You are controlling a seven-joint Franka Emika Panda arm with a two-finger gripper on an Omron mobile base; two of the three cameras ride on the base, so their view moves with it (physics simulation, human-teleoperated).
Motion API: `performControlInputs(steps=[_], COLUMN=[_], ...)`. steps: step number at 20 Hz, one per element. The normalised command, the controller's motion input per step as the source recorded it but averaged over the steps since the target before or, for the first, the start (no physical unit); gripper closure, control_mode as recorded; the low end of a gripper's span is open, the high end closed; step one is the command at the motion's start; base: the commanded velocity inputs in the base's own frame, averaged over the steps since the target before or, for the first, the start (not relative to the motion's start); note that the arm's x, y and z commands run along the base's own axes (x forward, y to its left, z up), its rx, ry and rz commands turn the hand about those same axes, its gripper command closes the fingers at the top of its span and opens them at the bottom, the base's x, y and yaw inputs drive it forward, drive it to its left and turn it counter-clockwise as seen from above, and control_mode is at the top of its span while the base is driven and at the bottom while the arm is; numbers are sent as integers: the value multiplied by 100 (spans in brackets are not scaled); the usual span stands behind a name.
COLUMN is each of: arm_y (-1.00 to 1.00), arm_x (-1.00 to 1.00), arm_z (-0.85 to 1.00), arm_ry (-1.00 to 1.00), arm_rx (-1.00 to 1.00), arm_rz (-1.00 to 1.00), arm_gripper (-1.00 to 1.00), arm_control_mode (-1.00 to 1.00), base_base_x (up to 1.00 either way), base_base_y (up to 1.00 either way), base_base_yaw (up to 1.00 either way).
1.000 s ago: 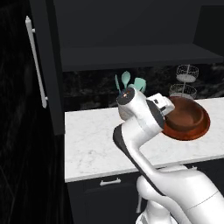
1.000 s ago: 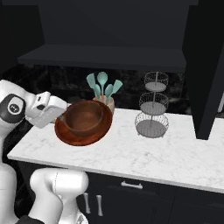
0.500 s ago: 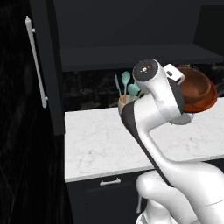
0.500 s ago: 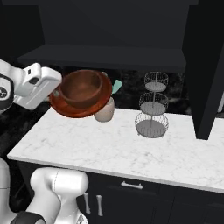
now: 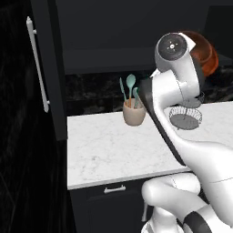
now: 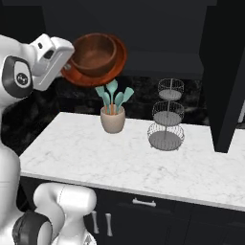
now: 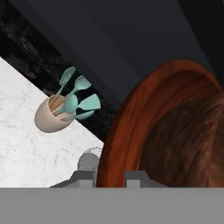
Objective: Pick up the bowls on the counter and stack them on top of one another in the open cabinet. Place the smaller bowl on top of the larger bowl.
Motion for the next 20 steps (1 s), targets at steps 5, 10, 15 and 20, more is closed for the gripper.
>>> performControlInputs(steps=[5,10,15,20], arm_y=[-1,0,0,0], arm_x=[100,100,100,100], arm_z=[60,-17,-40,-38], arm_ry=[2,5,1,0], arm_rx=[0,-13,-19,-17], arm_rz=[14,10,9,7], arm_gripper=[100,100,100,100], arm_control_mode=[-100,-100,-100,-100], base_base_x=[0,0,0,0], base_base_y=[0,0,0,0], base_base_yaw=[0,0,0,0])
